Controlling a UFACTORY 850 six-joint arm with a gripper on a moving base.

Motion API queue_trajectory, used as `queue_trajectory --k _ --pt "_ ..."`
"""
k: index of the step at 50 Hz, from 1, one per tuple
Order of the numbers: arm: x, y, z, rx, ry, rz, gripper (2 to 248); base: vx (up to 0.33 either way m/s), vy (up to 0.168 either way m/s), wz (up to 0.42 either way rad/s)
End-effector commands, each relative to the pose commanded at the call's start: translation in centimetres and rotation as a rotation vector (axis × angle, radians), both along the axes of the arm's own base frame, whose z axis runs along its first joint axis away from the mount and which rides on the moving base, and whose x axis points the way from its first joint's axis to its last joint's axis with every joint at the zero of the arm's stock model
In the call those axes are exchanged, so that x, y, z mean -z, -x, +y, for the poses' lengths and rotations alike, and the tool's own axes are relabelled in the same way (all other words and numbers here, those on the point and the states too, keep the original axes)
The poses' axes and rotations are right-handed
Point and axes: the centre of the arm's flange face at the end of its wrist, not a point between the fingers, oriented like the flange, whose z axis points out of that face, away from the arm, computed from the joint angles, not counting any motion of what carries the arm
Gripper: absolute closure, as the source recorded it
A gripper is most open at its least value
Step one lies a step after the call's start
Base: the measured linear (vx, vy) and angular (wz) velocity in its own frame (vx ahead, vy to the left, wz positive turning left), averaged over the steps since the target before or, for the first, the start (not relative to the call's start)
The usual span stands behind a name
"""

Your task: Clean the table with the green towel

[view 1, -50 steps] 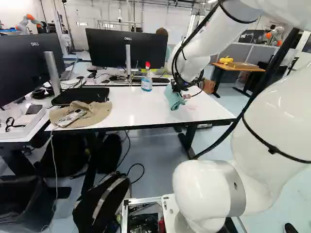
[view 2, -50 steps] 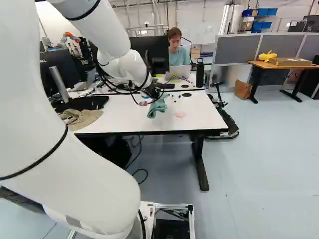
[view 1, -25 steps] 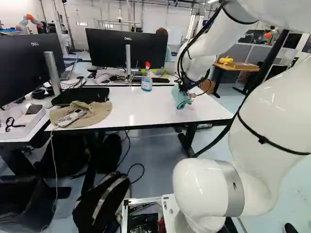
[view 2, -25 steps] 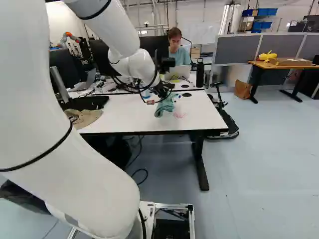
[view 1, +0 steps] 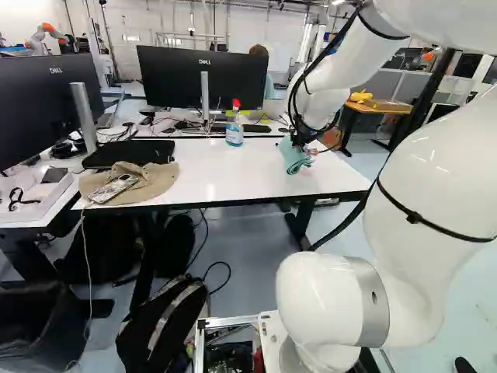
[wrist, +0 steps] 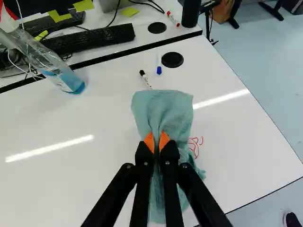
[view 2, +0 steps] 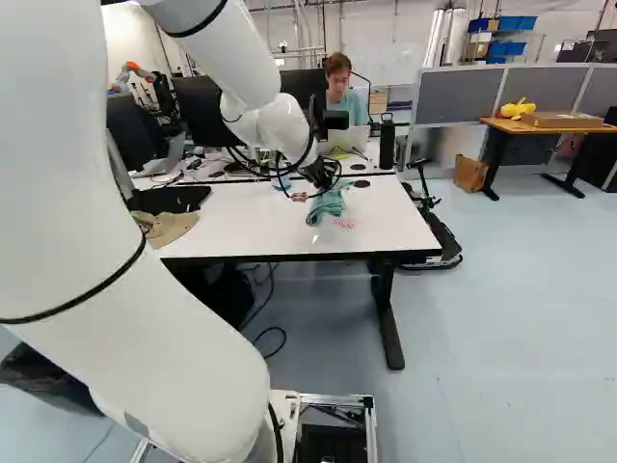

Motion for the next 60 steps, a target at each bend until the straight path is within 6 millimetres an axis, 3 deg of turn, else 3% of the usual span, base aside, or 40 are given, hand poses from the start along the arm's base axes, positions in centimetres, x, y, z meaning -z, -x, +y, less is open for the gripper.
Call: queue_trajectory --k 60 --pt "7.0 -2.4 -0.6 0.0 -0.033 0.142 218 0.0 0.0 0.0"
